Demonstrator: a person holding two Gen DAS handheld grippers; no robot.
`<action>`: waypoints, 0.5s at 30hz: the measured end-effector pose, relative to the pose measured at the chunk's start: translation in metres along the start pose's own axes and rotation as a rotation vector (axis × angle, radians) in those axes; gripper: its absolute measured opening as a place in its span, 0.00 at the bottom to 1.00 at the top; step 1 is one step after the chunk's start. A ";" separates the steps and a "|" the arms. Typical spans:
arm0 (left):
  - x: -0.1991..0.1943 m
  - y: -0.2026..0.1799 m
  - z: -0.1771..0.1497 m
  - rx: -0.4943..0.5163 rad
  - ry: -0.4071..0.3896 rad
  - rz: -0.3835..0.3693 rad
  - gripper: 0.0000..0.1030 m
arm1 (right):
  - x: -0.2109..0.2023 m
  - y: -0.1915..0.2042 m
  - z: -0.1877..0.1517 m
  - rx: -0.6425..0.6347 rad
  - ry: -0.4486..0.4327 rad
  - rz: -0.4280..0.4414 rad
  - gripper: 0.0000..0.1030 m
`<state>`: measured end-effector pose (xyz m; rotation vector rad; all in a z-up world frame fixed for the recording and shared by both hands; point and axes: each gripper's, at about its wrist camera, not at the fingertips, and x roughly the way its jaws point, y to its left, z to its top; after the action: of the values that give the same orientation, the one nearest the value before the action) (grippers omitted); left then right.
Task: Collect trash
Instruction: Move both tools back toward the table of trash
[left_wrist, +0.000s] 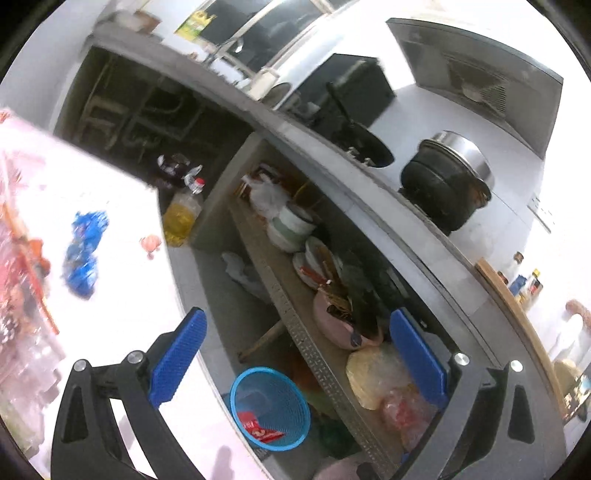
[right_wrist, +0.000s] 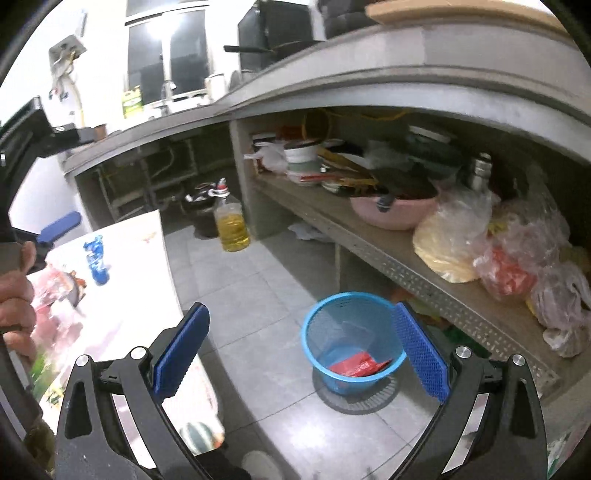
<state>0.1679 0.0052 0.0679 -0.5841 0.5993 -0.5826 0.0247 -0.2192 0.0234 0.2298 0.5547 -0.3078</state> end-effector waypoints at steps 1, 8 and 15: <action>-0.003 0.006 0.005 -0.022 0.004 0.006 0.94 | -0.002 0.004 0.000 -0.016 -0.005 0.006 0.92; -0.022 0.037 0.010 -0.099 -0.026 0.035 0.94 | -0.012 0.026 0.002 -0.064 -0.018 0.044 0.92; -0.057 0.037 0.008 -0.008 -0.080 0.099 0.94 | -0.024 0.036 0.006 -0.110 -0.055 0.075 0.92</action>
<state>0.1463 0.0698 0.0691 -0.5792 0.5523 -0.4621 0.0206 -0.1820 0.0465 0.1347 0.5063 -0.2099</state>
